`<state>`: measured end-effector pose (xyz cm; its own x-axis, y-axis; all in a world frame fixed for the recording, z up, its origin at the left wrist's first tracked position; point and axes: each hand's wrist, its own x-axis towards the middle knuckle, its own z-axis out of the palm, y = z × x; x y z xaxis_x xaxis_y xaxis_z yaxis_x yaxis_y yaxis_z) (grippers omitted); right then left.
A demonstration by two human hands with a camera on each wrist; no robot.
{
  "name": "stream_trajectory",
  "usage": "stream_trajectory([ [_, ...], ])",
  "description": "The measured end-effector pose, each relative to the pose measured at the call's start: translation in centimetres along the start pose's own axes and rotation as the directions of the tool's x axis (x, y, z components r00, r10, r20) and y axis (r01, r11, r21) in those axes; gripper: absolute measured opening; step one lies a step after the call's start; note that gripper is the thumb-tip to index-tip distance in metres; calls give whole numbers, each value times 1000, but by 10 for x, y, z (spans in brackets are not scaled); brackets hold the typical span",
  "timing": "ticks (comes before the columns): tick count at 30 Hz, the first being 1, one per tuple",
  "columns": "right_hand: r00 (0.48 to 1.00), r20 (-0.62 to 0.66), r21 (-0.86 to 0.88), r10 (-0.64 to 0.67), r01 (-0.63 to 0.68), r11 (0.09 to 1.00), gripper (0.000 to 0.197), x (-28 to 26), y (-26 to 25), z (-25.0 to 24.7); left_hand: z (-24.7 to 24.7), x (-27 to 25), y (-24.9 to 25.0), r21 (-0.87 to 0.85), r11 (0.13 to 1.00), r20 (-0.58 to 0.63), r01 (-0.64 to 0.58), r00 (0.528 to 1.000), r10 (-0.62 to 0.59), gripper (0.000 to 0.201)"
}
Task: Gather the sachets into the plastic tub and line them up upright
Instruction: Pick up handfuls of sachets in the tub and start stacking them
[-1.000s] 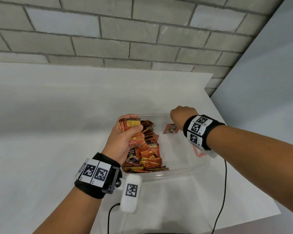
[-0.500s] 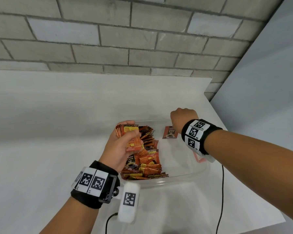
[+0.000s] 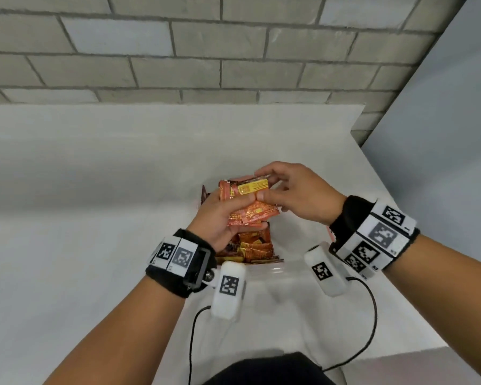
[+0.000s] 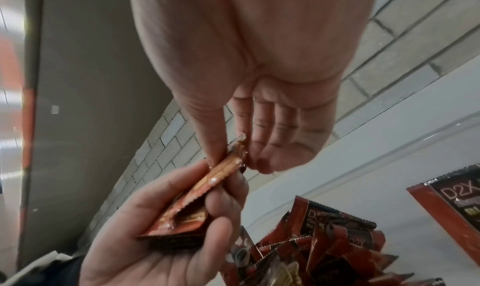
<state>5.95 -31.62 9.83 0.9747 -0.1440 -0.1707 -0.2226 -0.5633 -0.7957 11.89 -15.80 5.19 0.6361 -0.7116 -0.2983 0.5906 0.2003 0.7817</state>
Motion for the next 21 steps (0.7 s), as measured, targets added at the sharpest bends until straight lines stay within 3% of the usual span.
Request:
stream_trajectory([
  [4, 978, -200, 100, -61, 82, 992, 17, -10, 6, 0, 1, -1, -5, 9, 1000, -11, -28, 1000, 28, 44],
  [7, 910, -357, -7, -211, 223, 975, 25, -20, 9, 0, 1, -1, -4, -108, 993, -56, -51, 997, 46, 49],
  [10, 896, -266, -200, -356, 310, 929, 28, -30, 10, 7, 8, -3, -2, -167, 984, -24, -69, 998, 66, 35],
  [14, 951, -96, -248, -295, 265, 932, 26, -40, 13, 3, 9, -3, -4, -128, 981, -50, -145, 989, 140, 54],
  [18, 947, -225, -125, -229, 205, 971, 34, -44, 12, -5, 11, -5, -7, -44, 988, -40, -151, 988, 149, 49],
  [21, 950, -255, -132, -179, 149, 980, 33, -41, 14, -8, 14, -7, -9, 14, 988, -7, -153, 988, 153, 45],
])
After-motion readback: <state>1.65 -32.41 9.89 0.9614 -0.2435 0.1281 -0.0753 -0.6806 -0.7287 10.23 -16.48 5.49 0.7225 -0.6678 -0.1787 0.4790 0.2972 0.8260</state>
